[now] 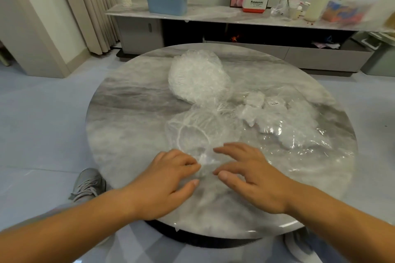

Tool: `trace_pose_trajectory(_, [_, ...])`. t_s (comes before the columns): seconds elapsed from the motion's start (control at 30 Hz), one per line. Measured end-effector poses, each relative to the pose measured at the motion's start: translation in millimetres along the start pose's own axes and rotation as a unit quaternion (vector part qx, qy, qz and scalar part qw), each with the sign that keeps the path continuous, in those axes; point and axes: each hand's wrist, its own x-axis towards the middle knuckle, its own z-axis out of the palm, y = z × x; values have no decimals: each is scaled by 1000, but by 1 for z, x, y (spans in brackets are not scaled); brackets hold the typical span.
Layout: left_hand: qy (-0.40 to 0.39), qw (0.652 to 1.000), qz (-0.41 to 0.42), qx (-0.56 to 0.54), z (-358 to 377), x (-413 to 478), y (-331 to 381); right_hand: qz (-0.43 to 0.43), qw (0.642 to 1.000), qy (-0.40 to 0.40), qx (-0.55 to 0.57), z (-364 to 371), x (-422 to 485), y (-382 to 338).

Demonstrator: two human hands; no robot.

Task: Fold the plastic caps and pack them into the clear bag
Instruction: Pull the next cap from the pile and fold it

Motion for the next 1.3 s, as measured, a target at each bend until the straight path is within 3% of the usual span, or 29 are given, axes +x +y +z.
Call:
trace_pose_trajectory(0.1, [-7, 999, 11, -39, 7, -15, -3, -1, 997, -69, -42, 15, -11, -3])
trace_pose_trajectory(0.23, [56, 997, 0, -60, 6, -24, -14, -18, 997, -57, -44, 25, -19, -7])
trace_pose_trajectory(0.43, [-22, 999, -11, -38, 3, -26, -26, -60, 997, -46, -12, 31, -26, -11])
trace_pose_trajectory(0.7, [11, 990, -47, -132, 6, -23, -31, -77, 994, -69, -28, 31, -19, -11])
trace_pose_trajectory(0.83, [13, 987, -57, -152, 0, -23, -29, -80, 995, -48, -45, 32, -18, -10])
trace_pose_trajectory(0.93, [18, 984, -68, -162, -4, -22, -26, -88, 996, 14, -29, 30, -18, -9])
trace_pose_trajectory(1.1, [18, 944, -161, -287, -7, -15, -17, -15, 989, 101, 106, 28, -12, -14])
trace_pose_trajectory(1.2, [16, 928, -206, -311, -8, -8, -15, 52, 980, 89, 170, 30, -2, -13])
trace_pose_trajectory(1.3, [39, 918, -241, -312, -7, -1, -17, 63, 984, 70, 149, 35, 8, -7])
